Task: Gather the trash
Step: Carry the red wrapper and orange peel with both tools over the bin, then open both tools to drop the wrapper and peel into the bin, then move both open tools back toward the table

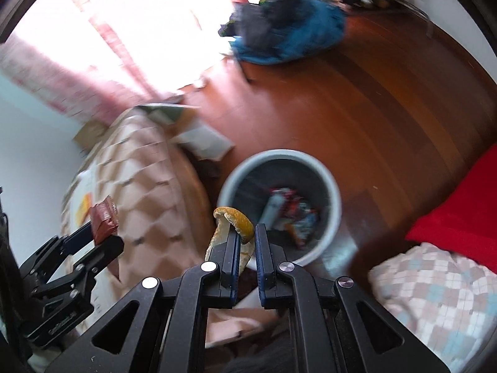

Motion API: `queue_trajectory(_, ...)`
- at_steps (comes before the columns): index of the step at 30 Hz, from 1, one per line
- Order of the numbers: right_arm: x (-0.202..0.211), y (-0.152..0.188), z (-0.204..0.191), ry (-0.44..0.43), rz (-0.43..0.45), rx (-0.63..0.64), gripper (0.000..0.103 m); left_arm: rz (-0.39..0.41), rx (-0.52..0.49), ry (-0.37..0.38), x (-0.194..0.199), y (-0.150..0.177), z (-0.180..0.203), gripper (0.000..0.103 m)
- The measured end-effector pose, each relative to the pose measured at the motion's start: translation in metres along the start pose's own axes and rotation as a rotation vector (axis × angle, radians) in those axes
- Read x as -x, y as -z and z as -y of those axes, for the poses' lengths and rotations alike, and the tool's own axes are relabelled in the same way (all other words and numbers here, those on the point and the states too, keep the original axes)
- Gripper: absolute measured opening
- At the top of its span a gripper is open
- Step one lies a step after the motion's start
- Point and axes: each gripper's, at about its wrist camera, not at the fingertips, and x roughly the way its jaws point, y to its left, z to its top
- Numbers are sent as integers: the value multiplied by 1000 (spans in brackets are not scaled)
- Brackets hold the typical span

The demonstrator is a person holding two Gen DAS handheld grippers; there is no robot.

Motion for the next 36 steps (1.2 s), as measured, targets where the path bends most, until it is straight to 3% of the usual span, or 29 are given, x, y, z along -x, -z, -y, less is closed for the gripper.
queue_trajectory(9,-97,-25,76,63,-115,-102,10,-159,-7,-7,-114,-22,30,51)
queue_trajectory(18,-156,-29,90,50,-216,-108,12,-231,39,-29,-150,-21,25,52)
queue_trajectory(19,-158,-29,89,54,-223,-106,17,-233,49,-35,-151,-22,24,54)
queue_trajectory(21,-159,-29,85,53,-225,-99,41,-236,67,-40,-148,-22,22,59)
queue_trajectory(22,-158,-28,84,59,-222,-93,62,-234,74,-44,-147,-23,20,64)
queue_trajectory(23,-156,-28,81,67,-212,-82,71,-228,83,-49,-144,-23,19,68)
queue_trajectory(25,-150,-29,76,86,-200,-57,71,-221,92,-58,-139,-23,17,85)
queue_trajectory(27,-142,-30,73,112,-194,-32,75,-211,96,-65,-133,-24,16,85)
queue_trajectory(29,-134,-29,68,143,-192,-7,99,-200,95,-74,-123,-23,16,88)
queue_trajectory(30,-130,-29,67,160,-191,3,103,-192,93,-76,-119,-23,16,97)
queue_trajectory(31,-125,-27,65,183,-187,17,103,-183,91,-76,-115,-23,16,102)
queue_trajectory(36,-106,-20,53,222,-175,51,103,-154,99,-86,-97,-24,12,102)
